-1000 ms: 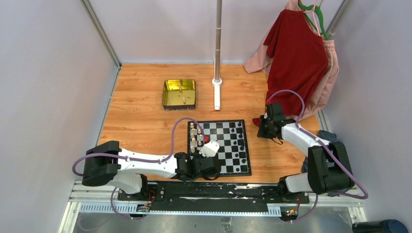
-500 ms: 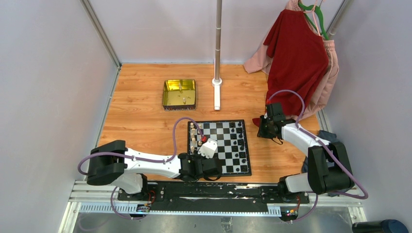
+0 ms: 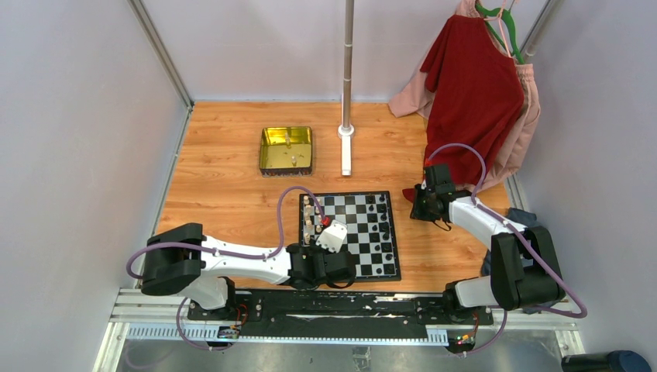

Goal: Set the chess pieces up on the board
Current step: Place the chess piece on the chessboard.

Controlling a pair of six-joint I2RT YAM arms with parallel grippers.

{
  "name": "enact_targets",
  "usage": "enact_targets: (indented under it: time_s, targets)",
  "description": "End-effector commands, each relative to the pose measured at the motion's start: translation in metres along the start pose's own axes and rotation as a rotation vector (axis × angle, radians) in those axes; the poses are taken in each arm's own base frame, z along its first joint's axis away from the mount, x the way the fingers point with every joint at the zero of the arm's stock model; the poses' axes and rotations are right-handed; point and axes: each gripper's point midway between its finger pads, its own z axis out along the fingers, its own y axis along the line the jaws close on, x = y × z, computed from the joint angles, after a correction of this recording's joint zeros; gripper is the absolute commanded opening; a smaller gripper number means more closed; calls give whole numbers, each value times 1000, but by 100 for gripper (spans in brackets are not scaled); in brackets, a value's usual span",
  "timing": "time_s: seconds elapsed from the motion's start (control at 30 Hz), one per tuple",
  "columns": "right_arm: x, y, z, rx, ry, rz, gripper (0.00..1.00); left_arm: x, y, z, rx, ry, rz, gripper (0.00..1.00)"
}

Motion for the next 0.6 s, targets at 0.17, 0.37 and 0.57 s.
enact_targets:
  time_s: [0.17,0.37,0.57]
  targets:
    - [2,-6,-3,12,10,-8,28,-9,5,-1,-48,-36,-10,16]
    - [2,-6,-2,15,11,-7,28,-12,4,-1,-54,-42,-1,24]
    - [2,-7,-2,18,11,-9,28,-12,4,0,-53,-40,4,26]
